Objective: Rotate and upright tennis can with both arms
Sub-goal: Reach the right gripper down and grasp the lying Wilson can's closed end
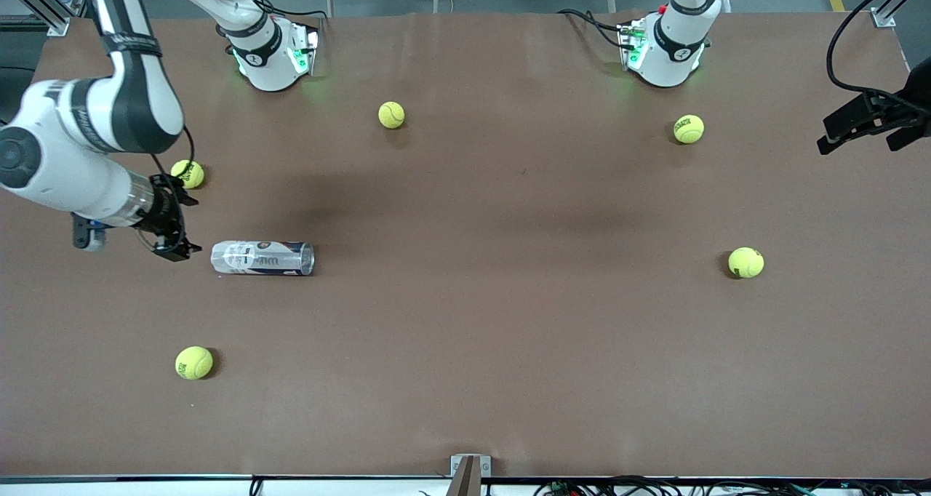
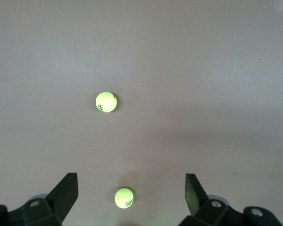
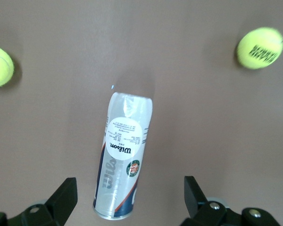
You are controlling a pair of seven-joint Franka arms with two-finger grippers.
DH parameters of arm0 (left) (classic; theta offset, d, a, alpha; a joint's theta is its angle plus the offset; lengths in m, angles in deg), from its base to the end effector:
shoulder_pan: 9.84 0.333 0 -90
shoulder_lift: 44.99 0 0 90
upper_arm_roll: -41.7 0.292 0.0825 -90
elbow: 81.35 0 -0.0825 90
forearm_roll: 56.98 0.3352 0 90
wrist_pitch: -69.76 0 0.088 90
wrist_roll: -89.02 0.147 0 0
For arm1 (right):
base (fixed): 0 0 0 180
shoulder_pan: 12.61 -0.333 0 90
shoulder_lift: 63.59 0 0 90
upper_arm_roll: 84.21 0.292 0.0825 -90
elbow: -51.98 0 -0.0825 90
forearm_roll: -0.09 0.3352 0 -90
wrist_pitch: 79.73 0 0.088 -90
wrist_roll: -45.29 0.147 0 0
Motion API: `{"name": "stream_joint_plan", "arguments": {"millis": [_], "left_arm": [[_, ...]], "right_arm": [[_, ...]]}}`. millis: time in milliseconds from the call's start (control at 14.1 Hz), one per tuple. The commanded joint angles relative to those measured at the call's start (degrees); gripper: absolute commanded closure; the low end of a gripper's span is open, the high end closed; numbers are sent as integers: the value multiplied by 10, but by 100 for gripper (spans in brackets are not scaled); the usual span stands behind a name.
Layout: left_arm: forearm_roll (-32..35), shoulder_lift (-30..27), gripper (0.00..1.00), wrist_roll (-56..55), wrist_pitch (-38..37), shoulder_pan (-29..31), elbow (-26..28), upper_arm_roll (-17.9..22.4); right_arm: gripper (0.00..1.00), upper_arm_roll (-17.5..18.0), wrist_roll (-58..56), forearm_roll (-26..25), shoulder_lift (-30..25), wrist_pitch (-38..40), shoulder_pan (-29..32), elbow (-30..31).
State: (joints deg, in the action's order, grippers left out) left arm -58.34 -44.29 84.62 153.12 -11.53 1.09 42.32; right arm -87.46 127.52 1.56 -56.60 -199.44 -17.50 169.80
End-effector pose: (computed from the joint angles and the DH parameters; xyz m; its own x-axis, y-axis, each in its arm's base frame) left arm 0.4974 -0.0130 0.5993 0.9985 0.0553 0.0021 0.0553 -0.9982 0.0237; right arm 0.5141 0.0171 0.3350 0.1489 -0.9885 -0.0260 -0.9848 -0.1506 0.0860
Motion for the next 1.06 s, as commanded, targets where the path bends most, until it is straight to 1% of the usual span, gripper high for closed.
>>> {"name": "stream_joint_plan", "arguments": {"millis": [0,142,497,781,994], "left_arm": [[-8,0,0,-4,3,-2,-2,0],[-9,2,0,-4,3,-4,-2,0],[-9,3,0,6,1,1,-1,0],[-9,8,0,4,2,-2,-1,0],[-9,7,0,4,2,-1,-1,0]], "right_arm": [[0,-4,42,2,1,-77,-20,56],[0,-4,60,2,21,-118,-26,71],[0,-4,103,-1,85,-180,-34,65],[0,-4,112,-5,128,-233,-38,62],[0,-4,113,-4,146,-244,-38,56]]}}
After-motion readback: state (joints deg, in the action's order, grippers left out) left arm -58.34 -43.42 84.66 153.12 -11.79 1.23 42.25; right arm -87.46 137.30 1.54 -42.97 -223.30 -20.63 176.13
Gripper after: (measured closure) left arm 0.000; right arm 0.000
